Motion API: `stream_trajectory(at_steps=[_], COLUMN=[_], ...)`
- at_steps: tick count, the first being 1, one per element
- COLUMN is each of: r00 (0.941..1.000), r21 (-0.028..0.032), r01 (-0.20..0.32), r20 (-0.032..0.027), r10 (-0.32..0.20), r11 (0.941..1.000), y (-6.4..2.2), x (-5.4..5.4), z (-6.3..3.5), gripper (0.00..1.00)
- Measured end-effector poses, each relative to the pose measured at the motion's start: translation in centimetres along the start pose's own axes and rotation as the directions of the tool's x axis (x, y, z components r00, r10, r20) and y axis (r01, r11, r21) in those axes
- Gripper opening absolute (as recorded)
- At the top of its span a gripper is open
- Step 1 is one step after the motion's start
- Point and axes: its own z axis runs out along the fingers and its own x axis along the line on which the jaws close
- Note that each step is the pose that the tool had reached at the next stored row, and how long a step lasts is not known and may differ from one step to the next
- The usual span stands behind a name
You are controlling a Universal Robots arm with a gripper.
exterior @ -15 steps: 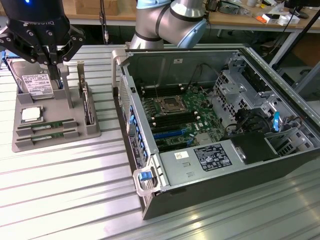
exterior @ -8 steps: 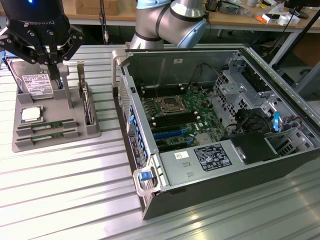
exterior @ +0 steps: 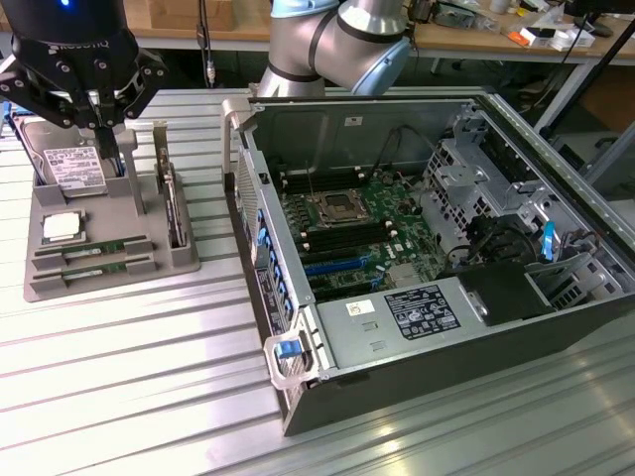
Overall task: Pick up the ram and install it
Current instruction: 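Pick up the ram and move it above insertion slot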
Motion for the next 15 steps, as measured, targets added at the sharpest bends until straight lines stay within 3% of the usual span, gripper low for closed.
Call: stream_trajectory(at_steps=[11,15], r00=[0.9966,0.9921], r21=[-0.0021,-0.0034], r01=[0.082,0.126], r20=[-0.0037,-0.0055], r10=[-0.082,-0.126], r11=[0.9966,0.9921], y=[0.0,0.0], x=[0.0,0.0], z=[0.0,0.0], gripper=[0.11,0.11])
